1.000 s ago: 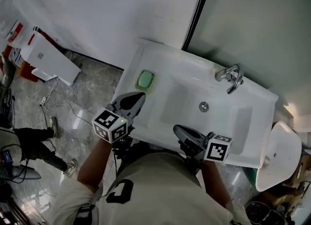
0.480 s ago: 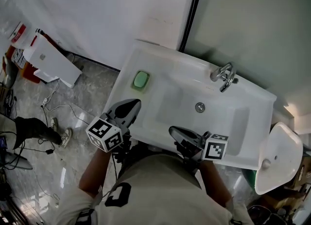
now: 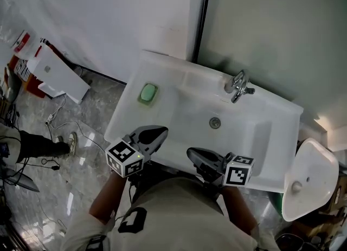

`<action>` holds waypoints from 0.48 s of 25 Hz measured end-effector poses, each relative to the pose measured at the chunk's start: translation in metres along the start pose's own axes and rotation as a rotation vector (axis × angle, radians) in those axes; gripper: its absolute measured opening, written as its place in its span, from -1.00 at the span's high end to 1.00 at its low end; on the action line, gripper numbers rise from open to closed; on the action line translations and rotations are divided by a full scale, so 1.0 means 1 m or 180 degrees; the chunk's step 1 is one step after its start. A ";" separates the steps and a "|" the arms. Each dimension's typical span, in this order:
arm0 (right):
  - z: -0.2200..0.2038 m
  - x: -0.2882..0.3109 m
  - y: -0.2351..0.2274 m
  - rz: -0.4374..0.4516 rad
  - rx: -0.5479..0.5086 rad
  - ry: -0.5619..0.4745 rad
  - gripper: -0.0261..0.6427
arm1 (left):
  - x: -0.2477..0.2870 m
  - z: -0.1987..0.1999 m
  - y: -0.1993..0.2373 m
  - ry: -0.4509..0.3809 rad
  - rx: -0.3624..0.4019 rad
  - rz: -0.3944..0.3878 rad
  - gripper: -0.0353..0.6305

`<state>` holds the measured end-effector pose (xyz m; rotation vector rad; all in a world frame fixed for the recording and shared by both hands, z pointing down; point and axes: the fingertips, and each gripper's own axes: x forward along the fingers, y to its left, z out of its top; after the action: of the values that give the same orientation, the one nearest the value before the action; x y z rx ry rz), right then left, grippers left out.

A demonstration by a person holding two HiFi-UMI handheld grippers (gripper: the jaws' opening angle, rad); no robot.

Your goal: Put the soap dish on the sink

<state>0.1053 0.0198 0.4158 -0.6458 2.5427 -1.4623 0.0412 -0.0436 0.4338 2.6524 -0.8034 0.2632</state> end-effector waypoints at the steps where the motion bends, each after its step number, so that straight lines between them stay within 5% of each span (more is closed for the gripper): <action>1: 0.000 -0.004 0.001 0.0021 -0.0032 -0.0011 0.90 | 0.004 -0.001 -0.006 0.0012 -0.0006 -0.0024 0.83; 12: -0.018 -0.016 0.008 0.0319 0.0101 0.0070 0.90 | 0.001 -0.016 -0.038 0.0151 -0.0130 0.0058 0.83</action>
<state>0.1121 0.0442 0.4170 -0.4929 2.5227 -1.4810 0.0623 -0.0089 0.4382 2.5921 -0.8095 0.3099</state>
